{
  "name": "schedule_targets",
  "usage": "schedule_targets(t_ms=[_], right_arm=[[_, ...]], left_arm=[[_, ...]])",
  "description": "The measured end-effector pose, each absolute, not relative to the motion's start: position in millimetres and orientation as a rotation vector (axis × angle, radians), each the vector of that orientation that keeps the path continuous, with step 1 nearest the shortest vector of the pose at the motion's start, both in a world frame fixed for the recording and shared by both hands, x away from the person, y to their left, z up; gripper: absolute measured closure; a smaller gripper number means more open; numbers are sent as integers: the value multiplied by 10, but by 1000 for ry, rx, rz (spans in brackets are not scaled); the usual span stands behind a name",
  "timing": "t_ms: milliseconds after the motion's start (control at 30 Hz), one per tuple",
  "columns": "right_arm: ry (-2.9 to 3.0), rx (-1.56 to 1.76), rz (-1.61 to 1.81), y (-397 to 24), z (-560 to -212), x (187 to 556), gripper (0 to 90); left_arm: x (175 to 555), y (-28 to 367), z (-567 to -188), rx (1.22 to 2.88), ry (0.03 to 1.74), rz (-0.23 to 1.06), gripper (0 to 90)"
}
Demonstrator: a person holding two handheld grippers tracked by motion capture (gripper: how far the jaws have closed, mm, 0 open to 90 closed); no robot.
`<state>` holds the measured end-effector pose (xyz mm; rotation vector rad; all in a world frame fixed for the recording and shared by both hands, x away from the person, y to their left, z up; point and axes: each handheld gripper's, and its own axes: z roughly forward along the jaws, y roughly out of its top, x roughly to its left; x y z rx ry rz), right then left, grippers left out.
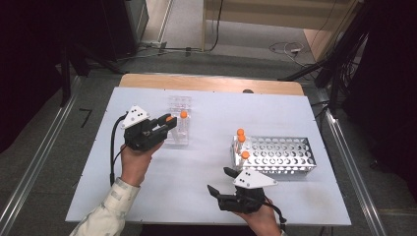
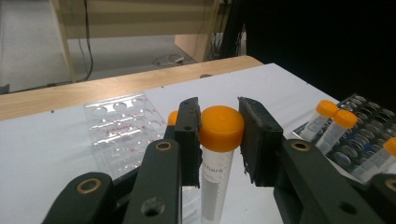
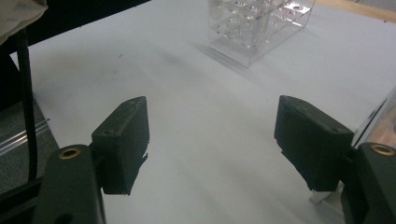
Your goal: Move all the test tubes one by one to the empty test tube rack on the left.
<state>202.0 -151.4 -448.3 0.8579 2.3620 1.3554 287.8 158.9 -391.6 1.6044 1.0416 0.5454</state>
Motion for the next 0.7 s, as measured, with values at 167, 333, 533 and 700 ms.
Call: schedule_targets(t_ms=[167,333,533,700], right_arm=[[2352,889,1346,-1610,-4515,1993,238],[2334,914,1348,-1703,-4514,1991,237],[2322,931,1333,-1796,-4522,1987,237],[2307,956,1330,-1880,-4537,1985,237]], left_arm=[[2923,1607,-3879,1595,1050,556,702],[2958,1625,-3874,1585,1063,566,702],[3004,1641,-3864,1580,1076,574,702],[3039,1638,-3835,1579,1077,581,703]])
